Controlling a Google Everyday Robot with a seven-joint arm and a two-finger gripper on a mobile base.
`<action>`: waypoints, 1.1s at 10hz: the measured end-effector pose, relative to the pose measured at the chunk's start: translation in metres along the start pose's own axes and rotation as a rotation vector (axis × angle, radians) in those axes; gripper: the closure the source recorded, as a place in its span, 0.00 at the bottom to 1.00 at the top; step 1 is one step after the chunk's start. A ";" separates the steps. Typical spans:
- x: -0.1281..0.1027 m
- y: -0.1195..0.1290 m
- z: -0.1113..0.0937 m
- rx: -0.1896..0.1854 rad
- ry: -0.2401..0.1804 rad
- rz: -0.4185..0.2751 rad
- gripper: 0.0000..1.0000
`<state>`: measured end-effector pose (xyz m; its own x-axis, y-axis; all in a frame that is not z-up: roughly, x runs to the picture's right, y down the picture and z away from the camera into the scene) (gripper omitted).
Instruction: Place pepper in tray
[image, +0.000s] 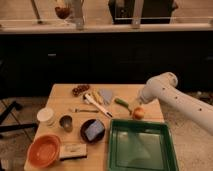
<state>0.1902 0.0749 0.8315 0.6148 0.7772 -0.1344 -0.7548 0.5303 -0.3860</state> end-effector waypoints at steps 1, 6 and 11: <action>-0.003 0.002 0.009 -0.019 -0.010 0.014 0.20; -0.012 0.015 0.042 -0.066 -0.005 -0.008 0.20; -0.016 0.019 0.072 -0.079 0.032 -0.054 0.20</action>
<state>0.1490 0.0969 0.8921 0.6620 0.7364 -0.1397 -0.7007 0.5419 -0.4641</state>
